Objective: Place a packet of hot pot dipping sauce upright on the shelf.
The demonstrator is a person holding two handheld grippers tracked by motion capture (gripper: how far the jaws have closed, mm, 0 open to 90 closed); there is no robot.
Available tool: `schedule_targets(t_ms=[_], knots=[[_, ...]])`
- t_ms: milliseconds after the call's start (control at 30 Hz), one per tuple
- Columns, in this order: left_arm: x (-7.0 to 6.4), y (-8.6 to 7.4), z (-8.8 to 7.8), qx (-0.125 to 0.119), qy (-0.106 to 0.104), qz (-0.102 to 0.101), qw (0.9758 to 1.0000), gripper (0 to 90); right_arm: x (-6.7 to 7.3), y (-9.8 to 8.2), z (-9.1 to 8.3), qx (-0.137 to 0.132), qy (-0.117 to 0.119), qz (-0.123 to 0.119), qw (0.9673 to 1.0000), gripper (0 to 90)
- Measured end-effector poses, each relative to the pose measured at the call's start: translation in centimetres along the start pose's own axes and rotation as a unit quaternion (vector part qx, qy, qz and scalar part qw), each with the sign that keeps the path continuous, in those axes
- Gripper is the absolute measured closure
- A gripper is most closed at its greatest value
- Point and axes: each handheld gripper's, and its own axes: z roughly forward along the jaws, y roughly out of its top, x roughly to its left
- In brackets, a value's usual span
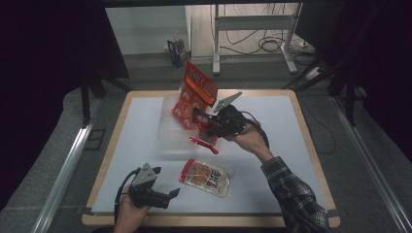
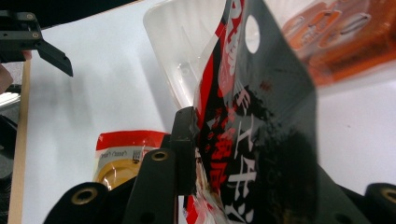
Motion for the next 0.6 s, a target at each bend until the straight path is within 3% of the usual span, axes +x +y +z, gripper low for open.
schedule_targets(t_ms=[600], knots=[[-0.1, 0.0, 0.0, -0.001, -0.004, 0.000, 1.0000, 0.0, 0.7, 3.7, 3.8, 0.011, 0.006, -0.042, 0.9991, 69.5]])
